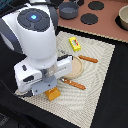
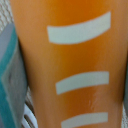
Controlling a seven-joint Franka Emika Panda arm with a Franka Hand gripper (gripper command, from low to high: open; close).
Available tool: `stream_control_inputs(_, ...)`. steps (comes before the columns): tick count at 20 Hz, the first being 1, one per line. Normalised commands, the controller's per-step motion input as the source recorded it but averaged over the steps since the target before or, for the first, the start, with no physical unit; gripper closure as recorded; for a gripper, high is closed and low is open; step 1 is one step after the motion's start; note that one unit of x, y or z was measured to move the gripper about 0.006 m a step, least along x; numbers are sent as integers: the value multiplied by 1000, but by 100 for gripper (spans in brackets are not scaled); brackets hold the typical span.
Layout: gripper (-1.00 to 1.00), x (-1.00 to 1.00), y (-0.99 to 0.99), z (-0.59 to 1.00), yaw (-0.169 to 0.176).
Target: Interact with the objects in diverse but meaningful ways.
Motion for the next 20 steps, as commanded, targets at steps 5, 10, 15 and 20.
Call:
stream_control_inputs(5, 100, 459, 361, 1000, -1)
stream_control_inputs(10, 100, 433, 718, 1000, 11)
stream_control_inputs(15, 100, 109, 785, 655, 29)
stream_control_inputs(20, 100, -581, 675, 166, 25)
